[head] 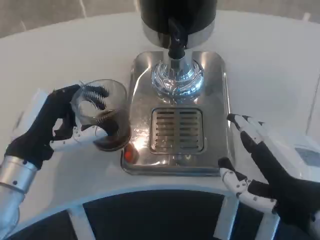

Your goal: Grasp the cup under the faucet to collect the drink, then remove the cup.

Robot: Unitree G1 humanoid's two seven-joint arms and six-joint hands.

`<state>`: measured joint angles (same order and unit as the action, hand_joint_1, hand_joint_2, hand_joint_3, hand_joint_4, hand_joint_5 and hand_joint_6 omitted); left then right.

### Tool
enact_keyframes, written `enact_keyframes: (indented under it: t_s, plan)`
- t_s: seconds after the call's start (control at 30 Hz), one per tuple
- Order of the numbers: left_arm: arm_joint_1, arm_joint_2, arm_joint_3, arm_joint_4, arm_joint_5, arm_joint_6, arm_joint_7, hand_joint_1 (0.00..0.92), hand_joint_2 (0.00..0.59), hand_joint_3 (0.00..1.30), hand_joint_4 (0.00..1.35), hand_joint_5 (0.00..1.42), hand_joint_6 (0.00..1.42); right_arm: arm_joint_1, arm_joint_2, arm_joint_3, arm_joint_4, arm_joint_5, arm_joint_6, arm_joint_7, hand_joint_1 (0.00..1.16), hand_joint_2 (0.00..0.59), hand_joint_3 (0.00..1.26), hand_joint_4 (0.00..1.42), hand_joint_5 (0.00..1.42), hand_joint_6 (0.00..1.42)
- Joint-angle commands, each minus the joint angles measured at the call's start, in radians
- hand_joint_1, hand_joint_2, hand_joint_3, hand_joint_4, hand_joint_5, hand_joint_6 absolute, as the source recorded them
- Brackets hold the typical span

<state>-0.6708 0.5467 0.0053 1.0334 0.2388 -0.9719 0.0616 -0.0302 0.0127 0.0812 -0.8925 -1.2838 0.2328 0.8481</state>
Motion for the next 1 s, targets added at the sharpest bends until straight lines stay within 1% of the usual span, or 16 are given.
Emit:
enact_keyframes:
  t_s: [0.03, 0.2, 0.43, 0.6, 0.77, 0.8, 0.93, 1.0]
  plan:
    - [0.041, 0.024, 0.036, -0.063, -0.053, -0.052, -0.035, 0.569, 0.070, 0.98, 1.17, 1.33, 1.42, -0.026, -0.024, -0.005, 0.019, 0.010, 0.005, 0.004, 0.29, 0.532, 0.02, 0.00, 0.00, 0.00]
    - [0.098, 0.034, 0.065, -0.144, -0.102, -0.066, -0.089, 0.570, 0.069, 0.98, 1.17, 1.33, 1.42, -0.063, -0.049, 0.005, 0.029, 0.012, 0.003, 0.018, 0.27, 0.535, 0.00, 0.00, 0.00, 0.00]
    - [0.180, 0.047, 0.107, -0.254, -0.177, -0.052, -0.170, 0.570, 0.068, 0.98, 1.17, 1.33, 1.42, -0.079, -0.054, 0.047, 0.001, -0.019, -0.005, 0.047, 0.27, 0.547, 0.00, 0.00, 0.00, 0.00]
    - [0.277, 0.056, 0.134, -0.371, -0.238, -0.049, -0.230, 0.570, 0.067, 0.98, 1.17, 1.33, 1.42, -0.045, -0.057, 0.076, -0.035, -0.026, -0.021, 0.066, 0.27, 0.555, 0.00, 0.00, 0.00, 0.00]
    - [0.354, 0.055, 0.157, -0.466, -0.270, -0.041, -0.273, 0.574, 0.063, 0.98, 1.17, 1.33, 1.42, -0.013, -0.058, 0.101, -0.059, -0.032, -0.042, 0.079, 0.27, 0.558, 0.00, 0.00, 0.00, 0.00]
    - [0.365, 0.055, 0.160, -0.479, -0.275, -0.039, -0.280, 0.575, 0.062, 0.98, 1.17, 1.33, 1.42, -0.006, -0.058, 0.111, -0.065, -0.036, -0.050, 0.081, 0.27, 0.558, 0.00, 0.00, 0.00, 0.00]
    - [0.413, 0.060, 0.170, -0.534, -0.301, -0.037, -0.317, 0.577, 0.057, 0.98, 1.18, 1.33, 1.42, 0.044, -0.051, 0.170, -0.090, -0.066, -0.098, 0.088, 0.27, 0.558, 0.00, 0.00, 0.00, 0.00]
    - [0.429, 0.060, 0.173, -0.554, -0.312, -0.035, -0.333, 0.575, 0.054, 0.98, 1.17, 1.33, 1.42, 0.067, -0.044, 0.190, -0.098, -0.080, -0.115, 0.084, 0.28, 0.560, 0.00, 0.00, 0.00, 0.00]
